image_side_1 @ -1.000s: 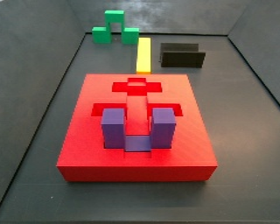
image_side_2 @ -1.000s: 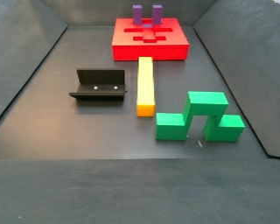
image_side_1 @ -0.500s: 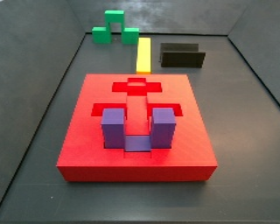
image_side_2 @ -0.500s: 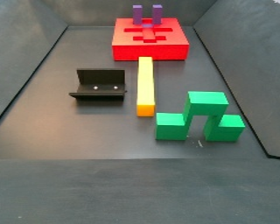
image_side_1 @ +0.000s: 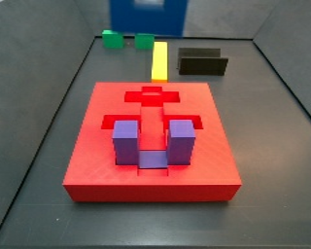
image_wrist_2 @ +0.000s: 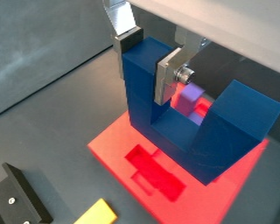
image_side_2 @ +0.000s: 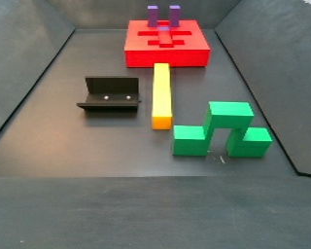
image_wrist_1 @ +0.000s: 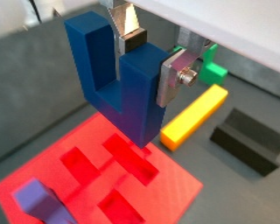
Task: Pick up the blue object. Move up. Place the blue object on the fixture. Regrasp the blue object. Move to above the board. Insert the blue object.
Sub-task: Insert the blue object.
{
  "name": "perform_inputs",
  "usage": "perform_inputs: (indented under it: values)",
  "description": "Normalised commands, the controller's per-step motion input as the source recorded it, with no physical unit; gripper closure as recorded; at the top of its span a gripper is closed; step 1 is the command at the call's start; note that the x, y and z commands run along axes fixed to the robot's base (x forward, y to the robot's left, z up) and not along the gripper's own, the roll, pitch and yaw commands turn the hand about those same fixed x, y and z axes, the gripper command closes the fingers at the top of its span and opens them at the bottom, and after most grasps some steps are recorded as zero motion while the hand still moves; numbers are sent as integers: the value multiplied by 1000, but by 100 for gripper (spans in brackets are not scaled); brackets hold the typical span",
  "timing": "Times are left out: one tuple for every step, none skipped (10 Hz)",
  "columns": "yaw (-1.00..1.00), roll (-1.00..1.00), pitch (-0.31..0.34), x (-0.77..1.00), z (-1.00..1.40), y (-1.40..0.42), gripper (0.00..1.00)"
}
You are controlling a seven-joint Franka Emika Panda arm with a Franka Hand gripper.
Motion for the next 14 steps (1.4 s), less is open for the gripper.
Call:
perform_inputs:
  values:
    - [0, 0, -3, 109, -1000, 143, 100]
    - [0, 0, -7, 60, -1000, 117, 100]
    - [0, 0, -11, 0, -1000, 94, 100]
    - [-3, 0, -21, 57, -949, 86, 100]
    - [-34, -50, -83, 129, -903, 80, 100]
    - [-9, -121, -137, 274, -669, 66, 100]
    - [0, -39, -103, 386, -271, 0, 100]
    - [0, 14, -64, 360, -71, -29, 100]
    - [-11, 61, -106, 0, 0, -66, 100]
    - [0, 114, -117, -40, 71, -89, 100]
    - [0, 166, -110, -49, 71, -46, 100]
    - [17, 247, -187, -66, 0, -49, 100]
    - [3, 247, -203, -200, 126, -94, 100]
    - [9, 330, -189, -129, 91, -117, 100]
